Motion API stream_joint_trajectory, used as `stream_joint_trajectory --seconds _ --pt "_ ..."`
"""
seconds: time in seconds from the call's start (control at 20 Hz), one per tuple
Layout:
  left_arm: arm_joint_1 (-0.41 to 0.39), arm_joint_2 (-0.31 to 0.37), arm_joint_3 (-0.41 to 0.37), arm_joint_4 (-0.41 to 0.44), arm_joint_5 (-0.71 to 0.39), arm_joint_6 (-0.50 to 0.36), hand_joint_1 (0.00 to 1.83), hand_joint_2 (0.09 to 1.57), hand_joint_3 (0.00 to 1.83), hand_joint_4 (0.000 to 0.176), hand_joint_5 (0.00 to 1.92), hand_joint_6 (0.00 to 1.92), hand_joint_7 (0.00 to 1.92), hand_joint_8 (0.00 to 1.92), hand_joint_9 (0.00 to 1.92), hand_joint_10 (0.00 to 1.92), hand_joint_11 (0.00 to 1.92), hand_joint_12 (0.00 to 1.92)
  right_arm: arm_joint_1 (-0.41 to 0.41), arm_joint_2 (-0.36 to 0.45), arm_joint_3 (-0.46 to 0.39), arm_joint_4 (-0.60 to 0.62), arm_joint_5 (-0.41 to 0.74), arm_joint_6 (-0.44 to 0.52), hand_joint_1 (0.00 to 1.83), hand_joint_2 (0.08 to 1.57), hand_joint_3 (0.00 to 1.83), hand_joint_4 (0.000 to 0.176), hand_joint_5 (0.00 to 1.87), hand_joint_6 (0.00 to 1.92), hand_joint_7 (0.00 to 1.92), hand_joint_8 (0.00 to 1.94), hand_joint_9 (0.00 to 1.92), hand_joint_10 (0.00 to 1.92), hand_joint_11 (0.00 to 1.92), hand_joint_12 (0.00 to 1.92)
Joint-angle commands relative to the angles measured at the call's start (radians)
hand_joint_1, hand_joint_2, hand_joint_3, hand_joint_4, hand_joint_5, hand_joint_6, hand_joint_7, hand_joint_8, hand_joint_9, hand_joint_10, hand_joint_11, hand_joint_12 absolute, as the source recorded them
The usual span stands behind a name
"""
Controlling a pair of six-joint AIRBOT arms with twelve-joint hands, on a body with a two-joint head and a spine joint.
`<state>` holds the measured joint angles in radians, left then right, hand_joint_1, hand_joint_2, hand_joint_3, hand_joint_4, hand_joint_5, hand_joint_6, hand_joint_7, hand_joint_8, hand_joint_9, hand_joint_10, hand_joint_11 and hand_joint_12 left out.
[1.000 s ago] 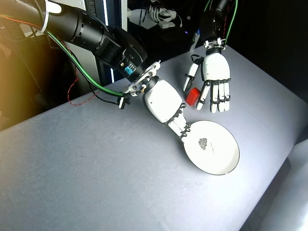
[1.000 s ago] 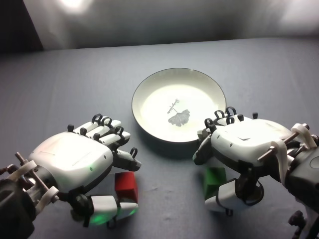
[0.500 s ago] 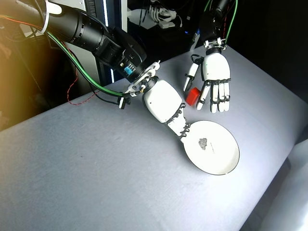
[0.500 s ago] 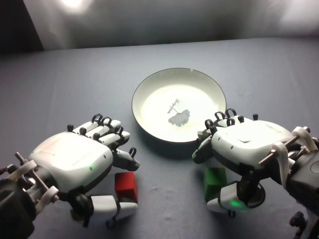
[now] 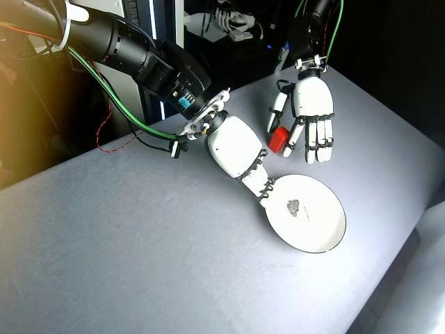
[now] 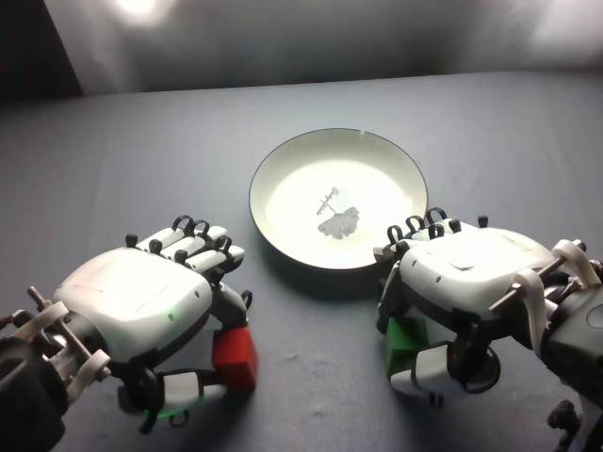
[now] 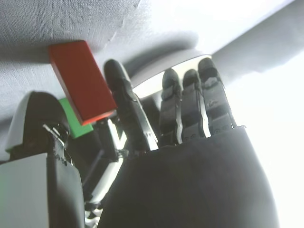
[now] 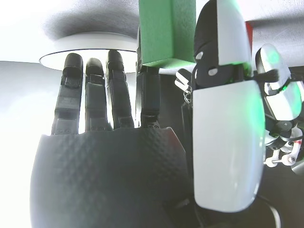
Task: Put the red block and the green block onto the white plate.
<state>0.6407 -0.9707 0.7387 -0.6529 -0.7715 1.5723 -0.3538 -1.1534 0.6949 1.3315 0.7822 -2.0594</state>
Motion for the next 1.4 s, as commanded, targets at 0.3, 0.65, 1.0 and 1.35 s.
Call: stream_joint_trajectory --seconds 0.3,0.65,1.0,1.35 --pt "-0.007 0.001 0.002 0.027 -0.091 0.006 1.02 1.10 0.00 0.176 1.01 0.95 0.36 0.01 0.15 0.02 0.00 0.76 -0.007 0.005 -0.002 -0.055 0.037 0.002 1.15 1.08 0.00 0.000 1.06 0.86 0.45 0.00 0.32 0.01 0.00 0.75" --pt "-0.014 0.001 0.000 0.022 -0.091 0.006 1.01 1.10 0.00 0.176 1.00 0.96 0.38 0.00 0.18 0.01 0.00 0.66 -0.004 0.006 -0.008 -0.083 0.027 0.002 1.13 1.05 0.00 0.000 1.12 0.77 0.46 0.01 0.32 0.00 0.00 0.73" --pt "-0.023 0.004 -0.004 0.024 -0.091 0.007 1.01 1.11 0.00 0.176 0.99 0.98 0.37 0.01 0.18 0.01 0.00 0.75 -0.004 0.007 -0.018 -0.101 0.025 0.002 1.13 1.04 0.00 0.000 1.14 0.72 0.43 0.00 0.28 0.00 0.00 0.70" --pt "-0.065 0.040 -0.033 -0.007 -0.091 0.025 1.01 1.11 0.00 0.176 0.99 0.97 0.40 0.00 0.20 0.01 0.00 0.76 -0.008 0.009 -0.022 -0.130 0.036 0.002 1.12 1.04 0.00 0.026 1.16 0.69 0.46 0.00 0.33 0.01 0.00 0.76"
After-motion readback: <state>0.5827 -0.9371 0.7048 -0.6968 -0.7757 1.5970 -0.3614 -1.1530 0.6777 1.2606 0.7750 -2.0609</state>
